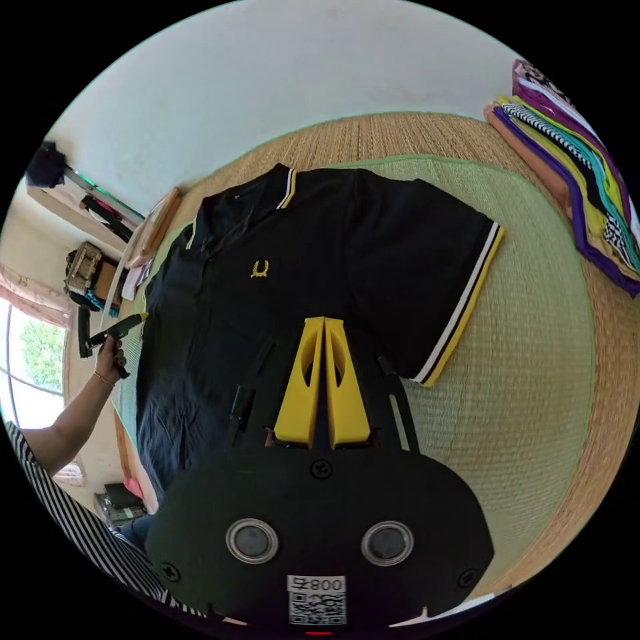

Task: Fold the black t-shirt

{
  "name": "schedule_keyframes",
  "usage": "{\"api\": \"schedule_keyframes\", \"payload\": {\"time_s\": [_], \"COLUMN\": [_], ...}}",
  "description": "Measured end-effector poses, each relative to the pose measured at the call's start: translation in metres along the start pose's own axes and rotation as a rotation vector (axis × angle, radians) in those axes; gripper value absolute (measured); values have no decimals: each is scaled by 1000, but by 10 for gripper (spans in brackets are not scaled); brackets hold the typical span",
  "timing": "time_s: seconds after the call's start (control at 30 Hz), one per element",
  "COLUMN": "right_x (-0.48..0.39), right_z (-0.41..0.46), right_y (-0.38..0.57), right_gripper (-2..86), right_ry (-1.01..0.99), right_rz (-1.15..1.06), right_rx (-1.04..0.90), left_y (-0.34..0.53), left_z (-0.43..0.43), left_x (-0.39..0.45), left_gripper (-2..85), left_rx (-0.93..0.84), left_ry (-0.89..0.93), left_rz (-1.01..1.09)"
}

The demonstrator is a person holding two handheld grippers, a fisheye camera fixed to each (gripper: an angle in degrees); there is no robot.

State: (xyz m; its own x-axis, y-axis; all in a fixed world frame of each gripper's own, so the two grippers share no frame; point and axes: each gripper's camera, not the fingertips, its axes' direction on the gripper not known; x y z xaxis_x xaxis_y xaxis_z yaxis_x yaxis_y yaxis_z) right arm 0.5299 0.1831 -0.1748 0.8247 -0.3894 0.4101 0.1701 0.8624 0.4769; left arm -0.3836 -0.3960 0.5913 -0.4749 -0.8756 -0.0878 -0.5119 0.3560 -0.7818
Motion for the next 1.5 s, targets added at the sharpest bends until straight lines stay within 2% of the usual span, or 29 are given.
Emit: {"api": "schedule_keyframes", "payload": {"time_s": [0.13, 0.2, 0.23, 0.37, 0.6, 0.87, 1.1, 1.3, 1.5], "right_x": [-2, 4, 10, 22, 47, 61, 63, 66, 66], "right_z": [-16, -1, -1, -11, -33, -32, -14, 1, 9], "right_y": [11, 15, 20, 26, 70, 83, 74, 78, 80], "right_gripper": [1, 1, 2, 3, 22, 84, 87, 80, 74], "right_ry": [44, 57, 22, -29, -67, 81, 150, 138, 139], "right_rz": [-1, 10, 29, 68, 197, 312, 335, 357, 346], "right_rx": [65, 5, 49, 78, 209, 272, 280, 322, 326], "left_y": [5, 8, 10, 12, 12, -24, -53, -87, -117], "left_z": [-3, 16, 30, 33, 47, 133, 210, 263, 318], "left_x": [-1, -9, -18, -49, -40, 71, 185, 264, 336], "left_gripper": [0, 1, 1, 1, 9, 56, 70, 79, 89], "left_rx": [58, 3, -25, 13, 42, -98, -173, -165, -144], "left_ry": [46, 19, 9, 84, 271, 515, 572, 528, 350], "left_rz": [56, 61, 66, -6, 159, 530, 779, 882, 948]}}
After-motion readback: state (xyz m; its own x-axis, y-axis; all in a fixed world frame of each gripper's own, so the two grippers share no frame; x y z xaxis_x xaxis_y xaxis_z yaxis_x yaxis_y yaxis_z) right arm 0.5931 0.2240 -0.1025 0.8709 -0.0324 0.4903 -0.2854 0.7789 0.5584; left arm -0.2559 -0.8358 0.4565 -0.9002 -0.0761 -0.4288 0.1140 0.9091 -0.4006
